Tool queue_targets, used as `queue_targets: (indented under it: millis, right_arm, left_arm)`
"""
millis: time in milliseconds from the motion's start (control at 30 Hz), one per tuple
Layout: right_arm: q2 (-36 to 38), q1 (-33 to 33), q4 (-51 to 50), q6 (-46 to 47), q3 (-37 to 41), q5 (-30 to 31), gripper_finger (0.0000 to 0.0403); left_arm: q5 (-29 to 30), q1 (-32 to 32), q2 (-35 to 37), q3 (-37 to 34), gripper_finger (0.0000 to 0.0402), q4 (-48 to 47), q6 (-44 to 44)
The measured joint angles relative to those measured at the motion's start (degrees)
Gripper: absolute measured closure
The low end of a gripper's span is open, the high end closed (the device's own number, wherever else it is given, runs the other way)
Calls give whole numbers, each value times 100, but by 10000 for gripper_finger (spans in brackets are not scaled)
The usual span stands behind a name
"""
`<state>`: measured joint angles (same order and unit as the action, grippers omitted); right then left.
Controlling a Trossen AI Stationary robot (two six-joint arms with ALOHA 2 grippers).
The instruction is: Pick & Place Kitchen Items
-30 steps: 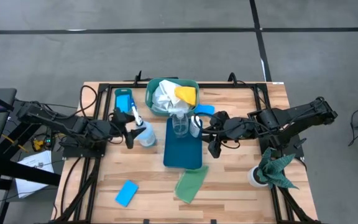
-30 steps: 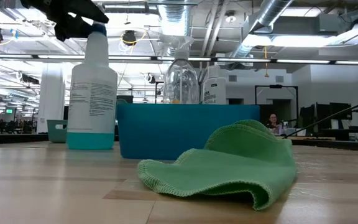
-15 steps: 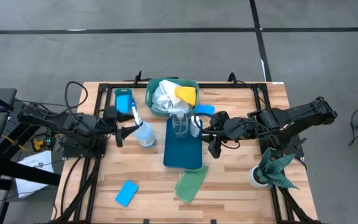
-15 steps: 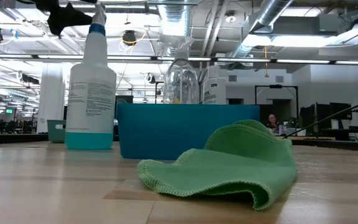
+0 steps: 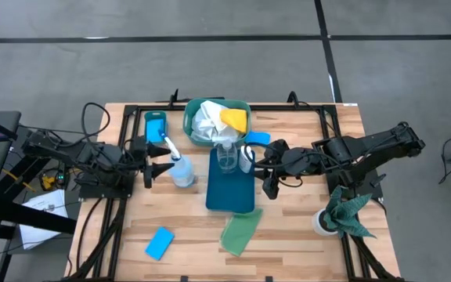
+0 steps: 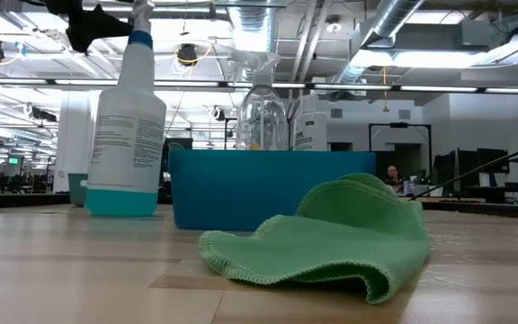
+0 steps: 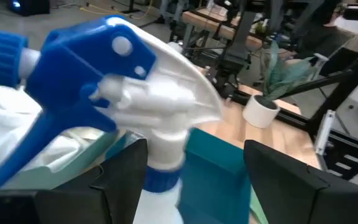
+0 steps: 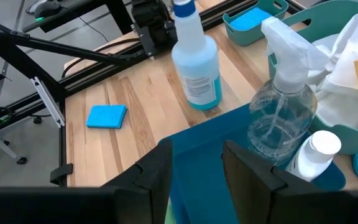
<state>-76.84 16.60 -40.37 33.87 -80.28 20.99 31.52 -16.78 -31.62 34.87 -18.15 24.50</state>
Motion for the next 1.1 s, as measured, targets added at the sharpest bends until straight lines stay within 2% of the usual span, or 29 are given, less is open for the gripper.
queue_targets:
  millis: [300, 567, 933, 1100]
  right_arm:
    - [0, 4, -10, 0, -1, -14, 271]
    - [-1, 4, -8, 1, 0, -17, 271]
    - [0, 4, 8, 23, 1, -17, 271]
    - [0, -28, 8, 22, 1, -20, 271]
  left_arm:
    - [21, 0, 22, -2, 139, -204, -3]
    - [434, 0, 17, -2, 129, -203, -27]
    - [431, 91, 370, -2, 111, -277, -499]
    - [101, 105, 507, -4, 111, -298, -494]
